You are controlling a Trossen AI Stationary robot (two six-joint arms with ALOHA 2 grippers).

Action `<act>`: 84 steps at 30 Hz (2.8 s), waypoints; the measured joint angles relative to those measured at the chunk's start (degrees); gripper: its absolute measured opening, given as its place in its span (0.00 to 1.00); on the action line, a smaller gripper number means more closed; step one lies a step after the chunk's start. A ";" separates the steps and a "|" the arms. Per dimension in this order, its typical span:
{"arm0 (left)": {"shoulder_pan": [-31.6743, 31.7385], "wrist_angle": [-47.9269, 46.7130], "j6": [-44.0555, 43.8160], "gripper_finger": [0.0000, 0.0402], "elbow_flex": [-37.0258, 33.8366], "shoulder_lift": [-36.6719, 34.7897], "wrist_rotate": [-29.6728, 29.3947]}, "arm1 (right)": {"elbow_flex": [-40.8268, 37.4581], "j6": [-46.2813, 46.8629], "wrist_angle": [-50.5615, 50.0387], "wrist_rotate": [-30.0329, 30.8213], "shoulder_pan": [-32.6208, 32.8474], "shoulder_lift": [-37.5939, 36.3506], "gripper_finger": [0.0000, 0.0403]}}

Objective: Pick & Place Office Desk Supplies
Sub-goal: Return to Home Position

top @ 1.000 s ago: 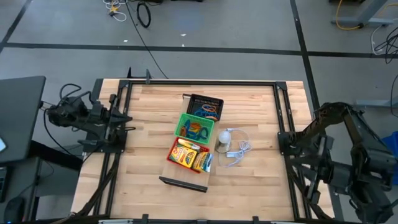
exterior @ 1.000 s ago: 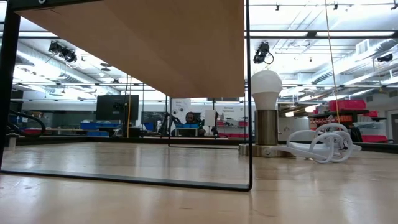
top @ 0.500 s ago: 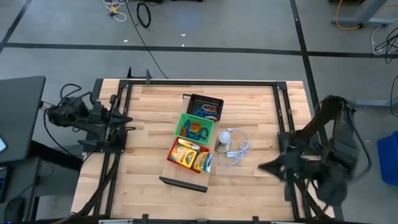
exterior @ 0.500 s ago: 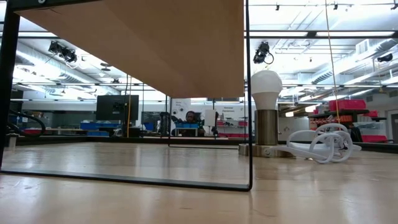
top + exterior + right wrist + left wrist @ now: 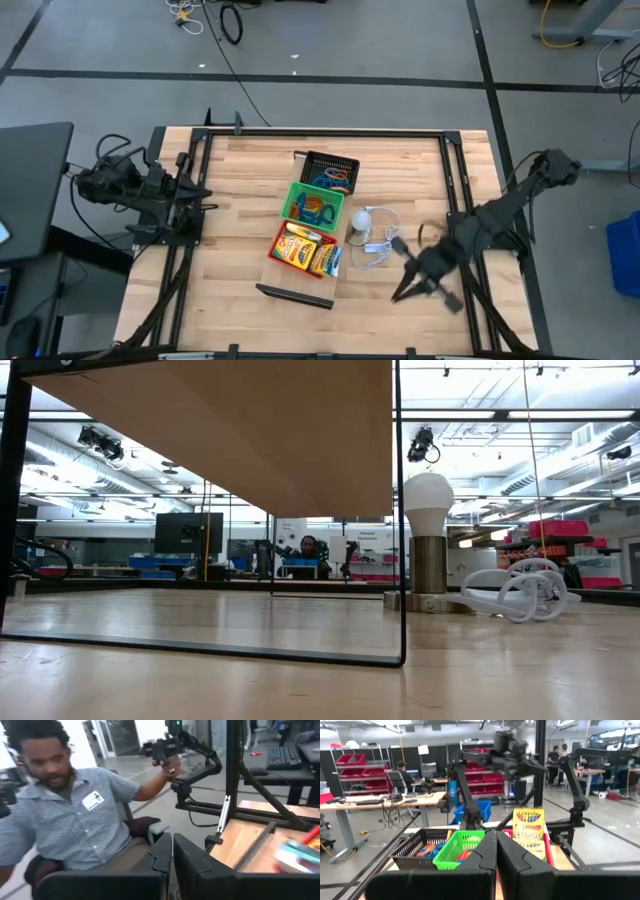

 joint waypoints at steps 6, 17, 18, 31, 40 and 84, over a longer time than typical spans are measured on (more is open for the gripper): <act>0.00 -1.90 -3.10 0.01 -2.86 0.02 0.04 | -14.26 -4.78 1.47 -3.06 -4.09 -17.24 0.06; 0.02 18.01 -4.21 0.01 -18.80 0.04 -4.70 | -39.91 -6.23 4.88 1.66 -5.86 -44.36 0.06; 0.02 19.36 -4.04 0.01 -19.79 0.04 -4.69 | -41.71 -6.39 4.86 1.69 -6.13 -46.01 0.06; 0.09 27.86 -4.84 0.01 -27.67 0.00 -9.59 | -56.32 -6.46 3.89 1.29 -7.74 -62.18 0.06; 0.50 30.09 -6.10 0.01 -33.16 -0.08 -18.41 | -56.32 -13.02 -0.49 1.42 -7.74 -63.16 0.06; 6.40 38.95 -17.30 0.08 -33.23 -0.07 -17.93 | -56.32 -11.03 -0.86 4.23 -7.74 -63.16 0.06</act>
